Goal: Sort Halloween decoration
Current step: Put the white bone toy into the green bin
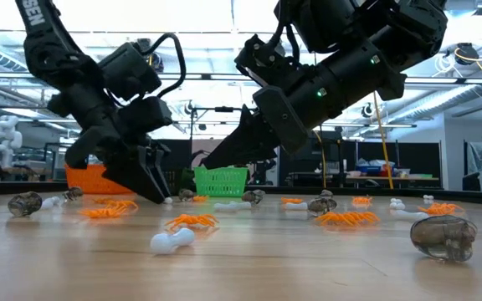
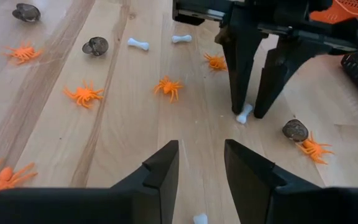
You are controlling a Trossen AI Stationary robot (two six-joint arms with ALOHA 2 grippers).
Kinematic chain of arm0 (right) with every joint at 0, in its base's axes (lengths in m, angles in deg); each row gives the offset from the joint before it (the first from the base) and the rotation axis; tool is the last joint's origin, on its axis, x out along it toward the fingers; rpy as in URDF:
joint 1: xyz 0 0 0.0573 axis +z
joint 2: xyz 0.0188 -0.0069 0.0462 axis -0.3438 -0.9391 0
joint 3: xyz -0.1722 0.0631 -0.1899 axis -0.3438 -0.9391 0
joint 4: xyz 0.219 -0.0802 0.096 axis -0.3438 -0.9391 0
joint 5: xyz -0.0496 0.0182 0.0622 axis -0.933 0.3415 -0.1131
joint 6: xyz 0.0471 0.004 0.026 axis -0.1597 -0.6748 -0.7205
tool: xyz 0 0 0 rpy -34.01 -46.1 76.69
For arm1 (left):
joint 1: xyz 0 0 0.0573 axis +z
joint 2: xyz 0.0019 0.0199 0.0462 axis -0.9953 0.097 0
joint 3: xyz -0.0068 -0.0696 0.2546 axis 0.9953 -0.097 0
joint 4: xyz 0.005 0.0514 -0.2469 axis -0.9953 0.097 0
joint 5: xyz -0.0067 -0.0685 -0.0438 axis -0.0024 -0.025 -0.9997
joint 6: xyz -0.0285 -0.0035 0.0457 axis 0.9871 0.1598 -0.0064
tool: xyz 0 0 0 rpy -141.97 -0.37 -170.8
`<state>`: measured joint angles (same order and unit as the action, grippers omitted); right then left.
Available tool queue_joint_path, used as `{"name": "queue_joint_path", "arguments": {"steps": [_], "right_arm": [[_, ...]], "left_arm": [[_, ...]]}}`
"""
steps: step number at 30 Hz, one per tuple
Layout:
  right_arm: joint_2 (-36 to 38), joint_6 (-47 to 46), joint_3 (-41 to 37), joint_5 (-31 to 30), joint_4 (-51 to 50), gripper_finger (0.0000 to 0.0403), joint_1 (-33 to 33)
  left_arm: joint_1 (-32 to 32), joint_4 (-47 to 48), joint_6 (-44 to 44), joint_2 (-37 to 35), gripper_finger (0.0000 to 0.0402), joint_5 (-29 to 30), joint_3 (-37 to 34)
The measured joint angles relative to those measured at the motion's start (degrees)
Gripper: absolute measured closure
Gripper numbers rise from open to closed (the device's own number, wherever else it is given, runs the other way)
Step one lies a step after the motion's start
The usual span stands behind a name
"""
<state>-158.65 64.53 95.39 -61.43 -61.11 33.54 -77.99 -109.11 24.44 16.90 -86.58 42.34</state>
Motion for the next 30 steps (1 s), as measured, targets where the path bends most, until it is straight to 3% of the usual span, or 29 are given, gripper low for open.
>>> {"name": "queue_joint_path", "arguments": {"steps": [9, 16, 20, 30], "right_arm": [[0.0, 0.0, 0.0, 0.0, 0.0, 0.0289, 0.0], [0.0, 0.2, 0.0, 0.0, 0.0, 0.0289, 0.0], [0.0, 0.2, 0.0, 0.0, 0.0, 0.0289, 0.0], [0.0, 0.0, 0.0, 0.0, -0.1, 0.0289, 0.0]], "left_arm": [[0.5, -2.6, -0.7, 3.7, 0.0312, -1.0, -0.1], [0.7, -3.1, -2.2, 4.0, 0.0390, -1.6, -0.7], [0.3, -3.6, -2.2, 3.9, 0.0392, -2.0, -0.8], [-3.6, 1.4, -6.6, -6.8, 0.0399, 2.4, -1.4]]}}
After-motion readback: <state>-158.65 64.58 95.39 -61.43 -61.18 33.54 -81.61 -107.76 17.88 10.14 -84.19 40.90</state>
